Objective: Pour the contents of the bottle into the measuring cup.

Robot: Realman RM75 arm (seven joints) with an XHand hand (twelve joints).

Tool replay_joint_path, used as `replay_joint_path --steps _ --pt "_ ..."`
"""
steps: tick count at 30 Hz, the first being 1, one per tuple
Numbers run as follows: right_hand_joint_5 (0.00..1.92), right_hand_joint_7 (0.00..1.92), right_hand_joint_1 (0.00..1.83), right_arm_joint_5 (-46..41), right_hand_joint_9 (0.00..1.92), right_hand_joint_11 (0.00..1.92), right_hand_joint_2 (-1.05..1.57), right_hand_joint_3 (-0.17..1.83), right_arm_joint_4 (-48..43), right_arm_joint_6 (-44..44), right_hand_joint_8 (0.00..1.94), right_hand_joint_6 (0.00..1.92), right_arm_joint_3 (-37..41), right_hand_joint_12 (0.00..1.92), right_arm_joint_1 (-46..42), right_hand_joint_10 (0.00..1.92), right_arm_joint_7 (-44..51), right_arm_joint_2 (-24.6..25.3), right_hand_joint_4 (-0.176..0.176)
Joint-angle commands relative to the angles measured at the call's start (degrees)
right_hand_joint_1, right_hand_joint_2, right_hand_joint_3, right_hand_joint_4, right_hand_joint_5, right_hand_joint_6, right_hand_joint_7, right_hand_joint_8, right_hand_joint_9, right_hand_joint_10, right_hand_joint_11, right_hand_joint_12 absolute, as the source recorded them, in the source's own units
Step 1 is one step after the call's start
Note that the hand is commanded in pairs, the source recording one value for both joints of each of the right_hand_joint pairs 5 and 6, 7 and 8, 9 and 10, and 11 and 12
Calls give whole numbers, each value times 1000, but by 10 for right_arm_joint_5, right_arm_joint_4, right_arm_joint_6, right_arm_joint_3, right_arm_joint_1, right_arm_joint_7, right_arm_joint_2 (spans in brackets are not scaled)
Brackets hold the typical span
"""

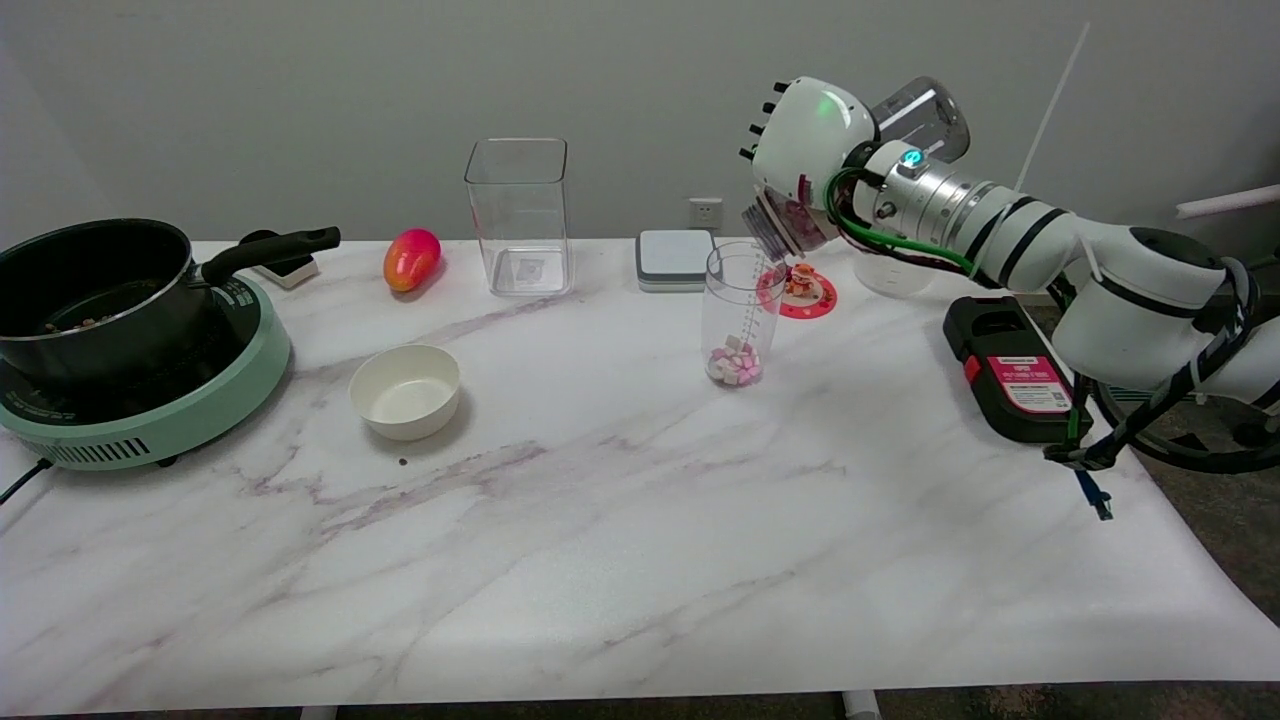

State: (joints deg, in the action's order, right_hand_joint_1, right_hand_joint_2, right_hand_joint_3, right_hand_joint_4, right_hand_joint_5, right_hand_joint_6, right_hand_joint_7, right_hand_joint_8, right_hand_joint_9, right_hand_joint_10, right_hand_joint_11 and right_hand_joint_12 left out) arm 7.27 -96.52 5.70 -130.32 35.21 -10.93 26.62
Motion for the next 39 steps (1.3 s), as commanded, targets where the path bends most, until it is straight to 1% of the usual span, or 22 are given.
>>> replay_joint_path --steps 1,15,31,36,39 --pt "1559 1652 1186 -25 1525 1255 1328 387 -9 -12 1652 1559 -50 1255 45 1525 22 -16 0" --pt "1565 1655 1178 -59 1529 1259 1352 361 12 -13 1655 1565 -101 1259 94 1529 24 -13 0" --pt "1564 1656 1189 -72 1531 1264 1335 379 16 -10 1656 1564 -85 1264 89 1531 16 -16 0" --pt "1561 1652 1196 -72 1528 1263 1326 378 19 -8 1652 1561 -78 1263 84 1528 -4 -17 0" --pt "1557 1648 1200 -72 1522 1261 1317 379 15 -8 1648 1557 -53 1261 66 1522 -29 -18 0"
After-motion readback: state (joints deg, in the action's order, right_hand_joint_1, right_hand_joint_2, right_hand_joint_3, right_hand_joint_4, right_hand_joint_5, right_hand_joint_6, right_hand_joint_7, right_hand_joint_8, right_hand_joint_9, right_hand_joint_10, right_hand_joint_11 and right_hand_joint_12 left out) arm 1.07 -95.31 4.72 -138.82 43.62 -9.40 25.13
